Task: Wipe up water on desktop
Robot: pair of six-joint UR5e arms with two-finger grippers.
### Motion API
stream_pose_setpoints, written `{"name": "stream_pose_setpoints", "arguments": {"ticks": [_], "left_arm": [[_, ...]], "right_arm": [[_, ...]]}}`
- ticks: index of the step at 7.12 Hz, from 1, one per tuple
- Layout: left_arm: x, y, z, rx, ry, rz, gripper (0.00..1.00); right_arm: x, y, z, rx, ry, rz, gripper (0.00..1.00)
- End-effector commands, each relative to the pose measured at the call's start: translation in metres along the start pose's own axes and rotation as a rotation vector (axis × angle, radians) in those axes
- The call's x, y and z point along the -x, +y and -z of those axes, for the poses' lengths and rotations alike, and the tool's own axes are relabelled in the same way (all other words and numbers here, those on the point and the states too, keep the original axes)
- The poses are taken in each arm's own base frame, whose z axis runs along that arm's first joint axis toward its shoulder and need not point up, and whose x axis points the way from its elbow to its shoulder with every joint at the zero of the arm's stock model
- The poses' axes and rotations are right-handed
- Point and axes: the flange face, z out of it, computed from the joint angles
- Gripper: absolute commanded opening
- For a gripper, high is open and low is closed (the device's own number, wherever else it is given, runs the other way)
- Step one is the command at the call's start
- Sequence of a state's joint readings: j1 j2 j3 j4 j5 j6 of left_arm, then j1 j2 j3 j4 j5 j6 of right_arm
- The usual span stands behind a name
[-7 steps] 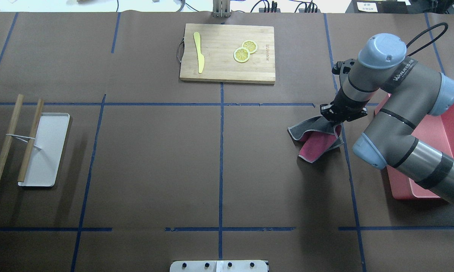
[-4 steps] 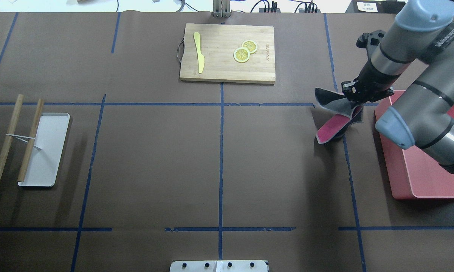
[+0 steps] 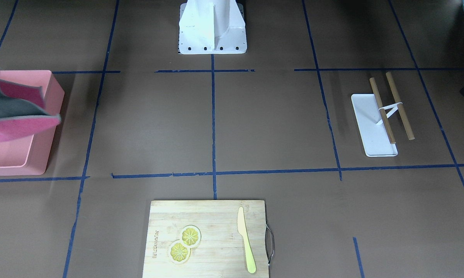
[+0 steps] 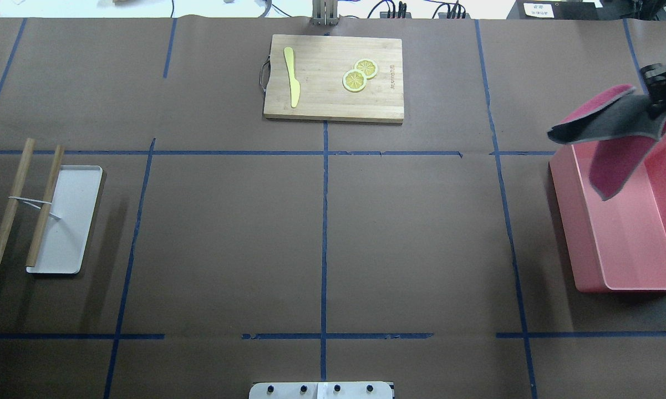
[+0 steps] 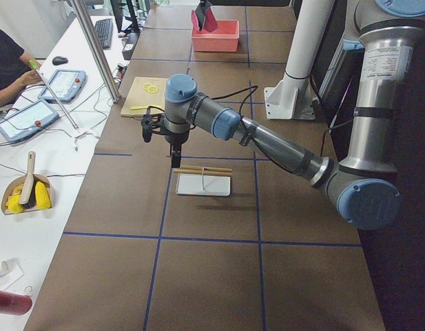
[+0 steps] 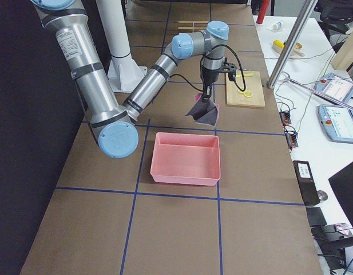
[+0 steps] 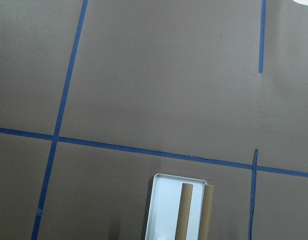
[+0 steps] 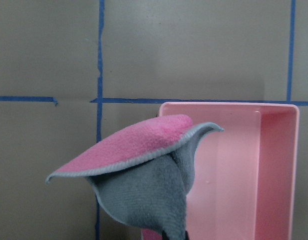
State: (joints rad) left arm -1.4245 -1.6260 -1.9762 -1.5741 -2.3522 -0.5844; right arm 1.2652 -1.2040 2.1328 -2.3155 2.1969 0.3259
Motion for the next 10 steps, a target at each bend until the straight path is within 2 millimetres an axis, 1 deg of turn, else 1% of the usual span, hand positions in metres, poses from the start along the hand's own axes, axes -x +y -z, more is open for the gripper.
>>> {"name": "stream_pose_setpoints", "arguments": {"ticks": [1,2,3,4,5,6,7,8,9,10], "left_arm": [[0.017,0.009,-0.004,0.015,-0.014,-0.009,1.0],[0.036,0.014,-0.006,0.024,-0.027,-0.059,1.0],[0.06,0.023,-0.007,0.036,-0.041,-0.076,1.0],[0.091,0.024,-0.017,0.059,-0.058,-0.082,1.0],[0.123,0.019,-0.028,0.083,-0.073,-0.102,1.0],[0.15,0.019,-0.043,0.118,-0.081,-0.171,1.0],[0.178,0.018,-0.05,0.138,-0.086,-0.198,1.0],[0.196,0.018,-0.056,0.152,-0.089,-0.201,1.0],[0.206,0.017,-0.05,0.143,-0.09,-0.196,1.0],[0.212,0.023,-0.052,0.15,-0.087,-0.189,1.0]], "right_arm": [[-0.072,0.019,-0.006,0.06,0.02,0.088,0.0],[-0.083,0.025,-0.019,0.084,0.022,0.101,0.0],[-0.088,0.021,-0.028,0.102,0.014,0.088,0.0],[-0.095,0.022,-0.038,0.118,-0.003,0.081,0.0],[-0.095,0.019,-0.04,0.111,-0.006,0.086,0.01],[-0.098,0.016,-0.045,0.122,-0.006,0.075,0.14],[-0.099,0.015,-0.047,0.126,-0.005,0.12,0.73],[-0.099,0.016,-0.047,0.126,-0.008,0.143,1.0],[-0.1,0.016,-0.047,0.128,-0.007,0.142,1.0],[-0.099,0.016,-0.048,0.128,-0.017,0.143,1.0]]}}
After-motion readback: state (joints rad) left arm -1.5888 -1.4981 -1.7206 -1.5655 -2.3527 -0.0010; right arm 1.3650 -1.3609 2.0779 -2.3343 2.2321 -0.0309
